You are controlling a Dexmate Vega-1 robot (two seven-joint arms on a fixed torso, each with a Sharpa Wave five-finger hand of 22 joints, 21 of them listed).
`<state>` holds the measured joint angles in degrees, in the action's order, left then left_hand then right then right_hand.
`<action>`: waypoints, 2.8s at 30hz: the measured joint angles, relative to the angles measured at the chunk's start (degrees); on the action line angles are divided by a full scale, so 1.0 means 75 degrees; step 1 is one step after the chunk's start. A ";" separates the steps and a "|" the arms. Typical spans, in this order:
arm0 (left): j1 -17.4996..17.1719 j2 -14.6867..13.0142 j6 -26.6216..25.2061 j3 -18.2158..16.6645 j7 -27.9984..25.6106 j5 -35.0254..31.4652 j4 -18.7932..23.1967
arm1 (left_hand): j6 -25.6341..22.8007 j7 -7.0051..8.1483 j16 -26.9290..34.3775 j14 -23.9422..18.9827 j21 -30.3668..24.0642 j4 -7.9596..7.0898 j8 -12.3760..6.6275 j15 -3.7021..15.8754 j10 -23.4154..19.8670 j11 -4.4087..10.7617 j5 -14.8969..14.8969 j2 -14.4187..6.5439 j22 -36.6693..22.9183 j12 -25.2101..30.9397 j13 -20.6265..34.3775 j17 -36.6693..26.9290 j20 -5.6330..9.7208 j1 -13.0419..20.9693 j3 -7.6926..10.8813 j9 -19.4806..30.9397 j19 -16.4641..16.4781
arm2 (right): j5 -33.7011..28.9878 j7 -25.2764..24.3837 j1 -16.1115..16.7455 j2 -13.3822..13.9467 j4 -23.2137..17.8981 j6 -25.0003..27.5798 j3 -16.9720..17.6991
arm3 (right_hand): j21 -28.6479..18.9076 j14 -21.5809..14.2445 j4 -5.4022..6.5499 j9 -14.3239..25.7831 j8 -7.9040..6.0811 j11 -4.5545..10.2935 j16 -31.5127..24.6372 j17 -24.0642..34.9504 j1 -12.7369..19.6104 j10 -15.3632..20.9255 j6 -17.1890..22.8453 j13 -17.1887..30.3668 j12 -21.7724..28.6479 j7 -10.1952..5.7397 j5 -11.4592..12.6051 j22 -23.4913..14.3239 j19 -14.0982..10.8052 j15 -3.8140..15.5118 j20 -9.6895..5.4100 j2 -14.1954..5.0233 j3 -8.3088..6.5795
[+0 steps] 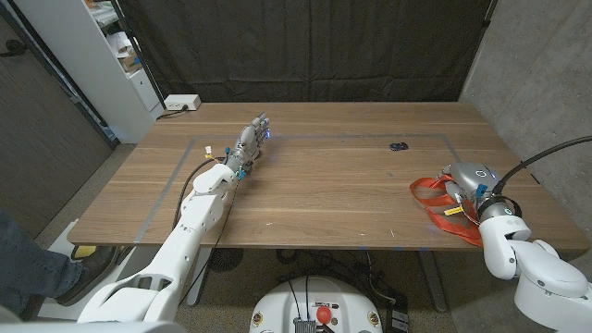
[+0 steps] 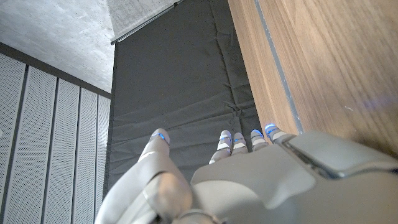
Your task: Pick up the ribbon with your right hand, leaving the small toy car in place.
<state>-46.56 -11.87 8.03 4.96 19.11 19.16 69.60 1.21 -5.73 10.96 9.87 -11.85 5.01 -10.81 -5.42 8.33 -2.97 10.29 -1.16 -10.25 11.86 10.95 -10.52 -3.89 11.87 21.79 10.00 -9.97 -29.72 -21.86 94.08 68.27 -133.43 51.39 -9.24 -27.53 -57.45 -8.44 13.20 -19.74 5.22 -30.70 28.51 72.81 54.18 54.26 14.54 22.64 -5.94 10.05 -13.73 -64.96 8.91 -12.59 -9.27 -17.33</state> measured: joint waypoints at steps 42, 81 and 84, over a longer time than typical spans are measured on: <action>0.0203 -0.0037 0.0123 -0.0091 0.0183 0.0034 -0.0282 | -0.0056 -0.0028 0.0000 0.0000 0.0030 0.0019 0.0000 0.0000 0.0000 0.0000 0.0000 0.0000 0.0000 0.0000 0.0000 0.0000 0.0000 0.0000 -0.0020 0.0000 0.0000 | -0.0837 0.1197 0.0004 0.0464 -0.1411 0.1495 0.0781 | -0.0427 -0.0383 0.0064 -0.0002 0.0000 -0.0025 0.0285 0.0114 -0.0024 0.0164 0.0205 -0.0114 0.0026 0.0014 -0.0059 0.0002 -0.0014 0.0165 0.0015 0.0064 0.0002; -0.0072 -0.0131 -0.0016 -0.0103 0.0067 0.0040 0.0194 | -0.0082 -0.0054 0.0000 0.0000 0.0029 0.0082 0.0000 0.0000 0.0000 0.0000 0.0000 -0.0040 0.0000 0.0000 0.0000 0.0001 0.0000 -0.0040 -0.0021 0.0000 0.0000 | -0.0768 0.1589 0.0351 -0.2616 -0.0898 -0.3145 0.3374 | -0.0639 -0.0490 0.0093 -0.0003 0.0000 -0.0013 0.0486 0.0245 -0.0024 0.0227 0.0203 -0.0077 -0.0062 0.0014 -0.0043 0.0003 0.0057 0.0218 0.0006 0.0065 0.0034; -0.0127 -0.0155 -0.0050 -0.0116 0.0037 0.0055 0.0284 | -0.0082 -0.0054 0.0000 0.0000 0.0029 0.0082 0.0000 0.0000 0.0000 0.0000 0.0000 -0.0040 0.0000 0.0000 0.0000 0.0000 0.0000 -0.0040 -0.0021 0.0000 0.0000 | -0.0774 0.1735 0.0185 -0.2810 -0.0791 -0.3623 0.3424 | -0.0693 -0.0489 0.0093 -0.0003 0.0000 -0.0013 0.0549 0.0256 -0.0024 0.0226 0.0204 -0.0077 -0.0062 0.0014 -0.0045 0.0003 0.0116 0.0218 0.0055 0.0065 0.0034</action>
<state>-47.51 -13.03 7.65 4.09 19.39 19.57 71.73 0.59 -6.13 10.96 9.87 -11.63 5.62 -10.81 -5.42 8.33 -2.97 10.29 -1.46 -10.25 11.86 10.95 -10.52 -3.89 11.57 21.64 10.00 -9.97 -35.53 -8.85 95.47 47.19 -139.36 24.22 16.44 -32.73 -61.12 -7.74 13.17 -19.74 5.13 -26.58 30.43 72.63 55.88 55.79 13.96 22.18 -5.83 9.71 -13.71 -64.09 10.54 -12.18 -8.78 -17.07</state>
